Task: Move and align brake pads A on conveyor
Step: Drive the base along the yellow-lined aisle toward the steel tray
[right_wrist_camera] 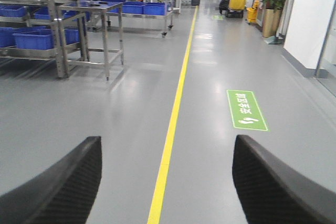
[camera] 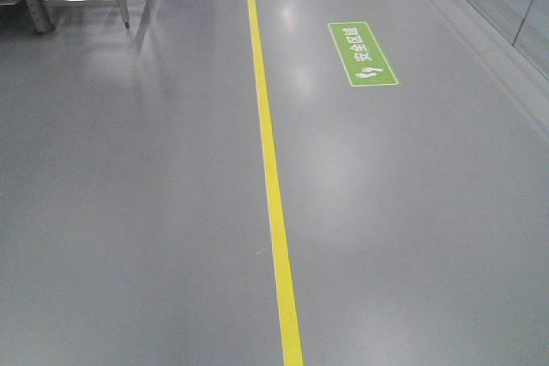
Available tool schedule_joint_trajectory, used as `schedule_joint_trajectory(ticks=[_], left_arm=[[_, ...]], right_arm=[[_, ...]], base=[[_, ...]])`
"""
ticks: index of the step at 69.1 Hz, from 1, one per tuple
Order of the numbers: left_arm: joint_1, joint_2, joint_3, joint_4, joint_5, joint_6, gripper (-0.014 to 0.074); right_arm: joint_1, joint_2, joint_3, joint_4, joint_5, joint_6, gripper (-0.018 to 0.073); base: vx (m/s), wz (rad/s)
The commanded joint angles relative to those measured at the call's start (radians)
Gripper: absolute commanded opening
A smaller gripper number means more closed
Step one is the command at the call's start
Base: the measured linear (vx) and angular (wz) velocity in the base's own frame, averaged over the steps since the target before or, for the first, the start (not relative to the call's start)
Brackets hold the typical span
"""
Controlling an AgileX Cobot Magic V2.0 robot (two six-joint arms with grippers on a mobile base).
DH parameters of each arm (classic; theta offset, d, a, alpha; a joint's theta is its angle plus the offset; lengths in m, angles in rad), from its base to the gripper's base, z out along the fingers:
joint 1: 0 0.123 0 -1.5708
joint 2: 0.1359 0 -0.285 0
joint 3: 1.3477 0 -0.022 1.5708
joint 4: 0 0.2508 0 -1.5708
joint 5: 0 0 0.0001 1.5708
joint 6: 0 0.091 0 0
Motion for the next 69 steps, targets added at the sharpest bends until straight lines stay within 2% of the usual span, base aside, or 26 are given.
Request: schedule_joint_trajectory(ticks=[1,28,69], left_arm=[[-0.006,0.012,-0.023,-0.002,-0.070,-0.005,0.0481],[-0.006,0.012,-0.023,-0.002,-0.070,-0.005,0.0481],[-0.006,0.012,-0.023,-0.002,-0.070,-0.005,0.0481]], right_arm=[[-0.004,0.012,-0.026,0.005,-0.070,-0.011,0.0496],[-0.004,0.012,-0.026,0.005,-0.070,-0.011,0.0496],[-0.004,0.012,-0.026,0.005,-0.070,-0.011,0.0496]], base=[[0.25,-0.24],[0.38,0.04],[0.56,0.09]])
